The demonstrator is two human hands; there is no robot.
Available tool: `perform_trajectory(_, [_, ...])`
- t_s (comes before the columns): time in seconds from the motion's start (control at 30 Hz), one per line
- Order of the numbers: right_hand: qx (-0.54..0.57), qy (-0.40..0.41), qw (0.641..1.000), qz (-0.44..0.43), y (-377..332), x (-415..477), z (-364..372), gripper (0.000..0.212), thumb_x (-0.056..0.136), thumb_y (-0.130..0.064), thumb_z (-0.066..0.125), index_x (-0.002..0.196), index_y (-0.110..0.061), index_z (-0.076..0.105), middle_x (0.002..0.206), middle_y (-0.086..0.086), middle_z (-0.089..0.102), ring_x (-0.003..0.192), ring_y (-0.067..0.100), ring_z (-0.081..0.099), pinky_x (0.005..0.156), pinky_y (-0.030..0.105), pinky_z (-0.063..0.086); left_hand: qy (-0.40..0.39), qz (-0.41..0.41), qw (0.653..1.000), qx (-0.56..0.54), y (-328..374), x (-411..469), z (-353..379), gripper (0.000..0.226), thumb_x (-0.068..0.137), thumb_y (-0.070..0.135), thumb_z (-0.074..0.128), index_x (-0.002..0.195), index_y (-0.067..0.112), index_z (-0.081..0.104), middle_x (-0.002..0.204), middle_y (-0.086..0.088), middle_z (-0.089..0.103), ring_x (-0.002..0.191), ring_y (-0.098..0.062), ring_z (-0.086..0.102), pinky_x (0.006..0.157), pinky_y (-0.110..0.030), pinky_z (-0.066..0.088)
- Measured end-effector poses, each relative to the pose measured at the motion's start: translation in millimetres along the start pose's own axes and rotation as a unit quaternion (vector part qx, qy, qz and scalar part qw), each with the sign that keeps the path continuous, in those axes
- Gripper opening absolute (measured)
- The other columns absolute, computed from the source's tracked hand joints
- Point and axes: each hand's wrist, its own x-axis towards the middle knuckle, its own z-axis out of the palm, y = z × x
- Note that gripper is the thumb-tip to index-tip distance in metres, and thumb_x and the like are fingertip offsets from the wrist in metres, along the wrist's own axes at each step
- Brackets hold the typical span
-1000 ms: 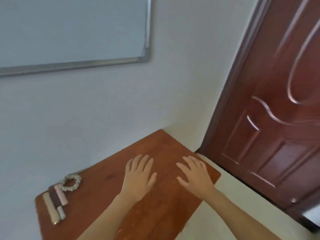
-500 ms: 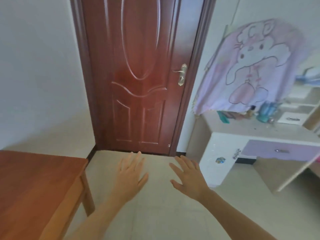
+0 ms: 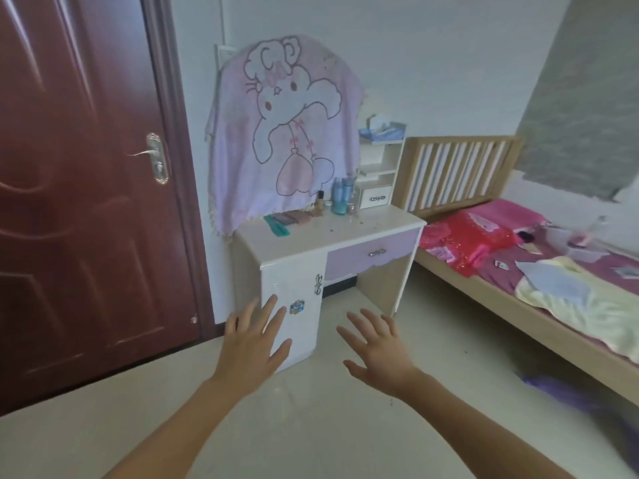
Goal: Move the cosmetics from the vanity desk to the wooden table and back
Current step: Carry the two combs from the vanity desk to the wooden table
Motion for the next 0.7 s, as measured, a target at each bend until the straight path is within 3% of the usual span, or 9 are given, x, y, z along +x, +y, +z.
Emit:
perform_trajectory(0.07, [-0.014,-0.002,1.0,0.015,19,8,0,0.074,0.049,-0.051,0.08,0.111,-0.025,0.05,0.111,0.006,0.066,0.1,0.03,0.064,0.076,0.047,0.052,-0.016,0.005,1.0,-0.015,-1,25,6,0.06,0.094,0.05,0.01,0.112,0.014,0.056,0.123,-0.007,0.06,0.109,-0.03,0.042,0.08,-0.046,0.047])
perform_trajectory(0.2, [-0.049,0.008,0.998,0.034,48,34,3,0.067,0.049,-0.052,0.08,0.107,-0.025,0.06,0.109,0.004,0.067,0.096,0.03,0.065,0.073,0.043,0.053,-0.035,0.018,0.999,-0.031,-13,71,19,0.057,0.094,0.051,0.008,0.116,0.016,0.048,0.127,-0.007,0.058,0.112,-0.03,0.04,0.078,-0.048,0.048])
perform_trajectory(0.37, [-0.069,0.022,0.996,0.057,77,75,21,0.075,0.05,-0.053,0.079,0.111,-0.025,0.045,0.108,0.004,0.067,0.095,0.028,0.066,0.073,0.041,0.053,-0.025,0.018,0.998,-0.049,-39,126,44,0.055,0.094,0.051,0.007,0.118,0.018,0.044,0.127,-0.006,0.058,0.111,-0.03,0.04,0.08,-0.048,0.048])
perform_trajectory(0.53, [-0.062,0.002,0.994,0.09,90,90,64,0.068,0.056,-0.054,0.074,0.111,-0.025,0.045,0.108,0.004,0.066,0.097,0.028,0.064,0.073,0.042,0.053,-0.044,-0.004,0.995,-0.084,-58,156,81,0.044,0.088,0.045,0.028,0.118,0.017,0.044,0.128,-0.009,0.057,0.11,-0.03,0.038,0.077,-0.05,0.05])
perform_trajectory(0.63, [-0.068,-0.004,0.993,0.099,106,92,94,0.052,0.069,-0.054,0.052,0.112,-0.026,0.046,0.11,0.004,0.064,0.105,0.028,0.051,0.075,0.044,0.053,-0.086,-0.013,0.994,-0.069,-61,176,106,0.053,0.093,0.051,0.011,0.117,0.018,0.044,0.126,-0.009,0.058,0.111,-0.03,0.037,0.077,-0.051,0.049])
perform_trajectory(0.7, [-0.061,0.006,0.993,0.099,127,97,110,0.061,0.062,-0.054,0.067,0.112,-0.025,0.046,0.11,0.005,0.065,0.105,0.027,0.044,0.074,0.044,0.053,-0.096,-0.018,0.993,-0.065,-56,196,120,0.058,0.093,0.052,0.005,0.117,0.018,0.044,0.126,-0.008,0.058,0.112,-0.029,0.037,0.077,-0.051,0.049])
